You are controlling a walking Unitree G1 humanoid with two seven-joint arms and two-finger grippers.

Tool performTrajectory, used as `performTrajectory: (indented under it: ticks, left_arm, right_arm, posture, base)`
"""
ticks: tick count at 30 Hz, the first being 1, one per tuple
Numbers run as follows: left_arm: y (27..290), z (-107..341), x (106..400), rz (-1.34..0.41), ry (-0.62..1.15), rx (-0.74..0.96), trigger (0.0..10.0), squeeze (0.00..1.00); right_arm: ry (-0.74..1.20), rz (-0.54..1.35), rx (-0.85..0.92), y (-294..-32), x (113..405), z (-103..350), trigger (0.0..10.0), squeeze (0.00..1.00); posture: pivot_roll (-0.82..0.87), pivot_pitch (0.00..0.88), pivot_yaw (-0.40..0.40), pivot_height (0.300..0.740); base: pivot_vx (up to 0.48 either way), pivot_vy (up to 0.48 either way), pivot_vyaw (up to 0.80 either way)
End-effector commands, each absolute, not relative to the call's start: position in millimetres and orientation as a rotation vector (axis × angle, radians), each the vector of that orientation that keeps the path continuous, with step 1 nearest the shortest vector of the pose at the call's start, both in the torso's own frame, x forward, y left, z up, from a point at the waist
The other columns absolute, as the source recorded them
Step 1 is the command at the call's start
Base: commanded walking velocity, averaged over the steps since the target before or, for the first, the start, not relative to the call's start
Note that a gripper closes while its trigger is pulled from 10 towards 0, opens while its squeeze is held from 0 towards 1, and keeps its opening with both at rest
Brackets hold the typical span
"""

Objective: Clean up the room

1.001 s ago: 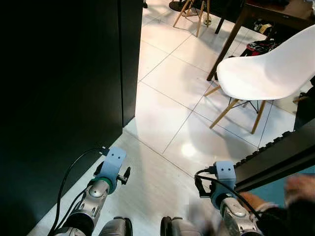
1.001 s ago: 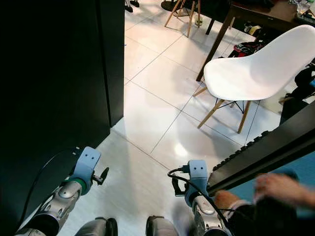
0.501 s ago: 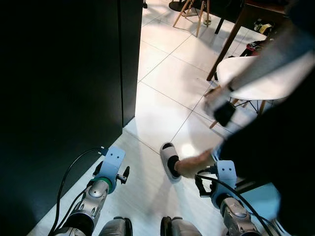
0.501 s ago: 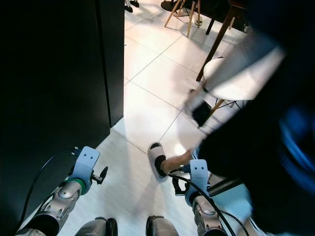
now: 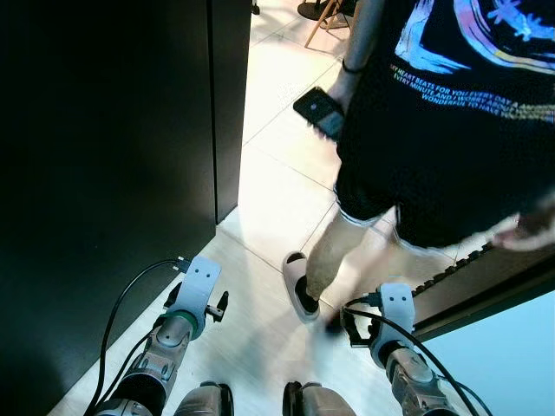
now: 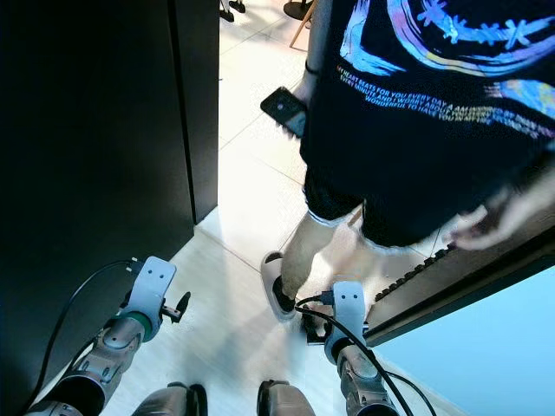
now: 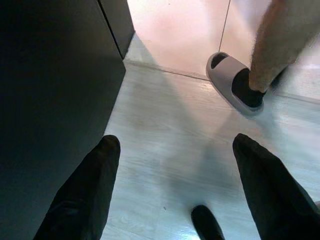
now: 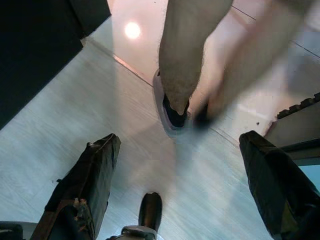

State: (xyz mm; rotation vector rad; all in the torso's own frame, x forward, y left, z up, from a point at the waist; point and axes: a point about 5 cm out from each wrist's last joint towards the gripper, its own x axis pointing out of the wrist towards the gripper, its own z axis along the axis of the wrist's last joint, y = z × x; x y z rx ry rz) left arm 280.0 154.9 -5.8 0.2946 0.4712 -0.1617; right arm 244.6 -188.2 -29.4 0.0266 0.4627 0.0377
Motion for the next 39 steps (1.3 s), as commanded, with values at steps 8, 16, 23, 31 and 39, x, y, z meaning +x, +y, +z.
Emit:
performTrajectory:
  ticks: [8, 16, 23, 31, 39]
  left_arm:
    - [153.1, -10.2, 275.5, -0.182, 0.485, 0.295, 10.0, 0.0]
    - [152.3, -9.7, 275.9, -0.186, 0.482, 0.294, 10.0, 0.0]
    - [152.2, -9.6, 276.1, -0.189, 0.481, 0.294, 10.0, 0.0]
    - [151.6, -9.4, 276.6, -0.193, 0.482, 0.294, 10.0, 0.0]
    - [151.4, -8.9, 277.4, -0.196, 0.48, 0.295, 10.0, 0.0]
  right_arm:
    - [0.477, 0.007, 0.042, -193.1, 239.4, -33.1, 10.0, 0.0]
    - [0.478, 0.001, 0.044, -193.8, 239.3, -33.3, 10.0, 0.0]
    - [0.479, 0.0, 0.049, -193.4, 239.3, -33.5, 10.0, 0.0]
    - [0.479, -0.005, 0.058, -193.9, 239.8, -33.3, 10.0, 0.0]
    - [0.478, -0.011, 0.067, -193.8, 240.1, -33.3, 10.0, 0.0]
  posture:
    - [0.01, 0.055, -0.021, 0.721]
    - [0.01, 0.058, -0.018, 0.721]
    - [0.01, 0.058, -0.018, 0.721]
    - [0.01, 0.057, -0.017, 0.721]
    - [0.01, 0.056, -0.014, 0.721]
  base:
    - [-0.336, 0.0, 0.0]
    - [-0.337, 0.0, 0.0]
    - [-0.339, 0.0, 0.0]
    - [-0.334, 0.0, -0.53]
    - [-0.316, 0.0, -0.74]
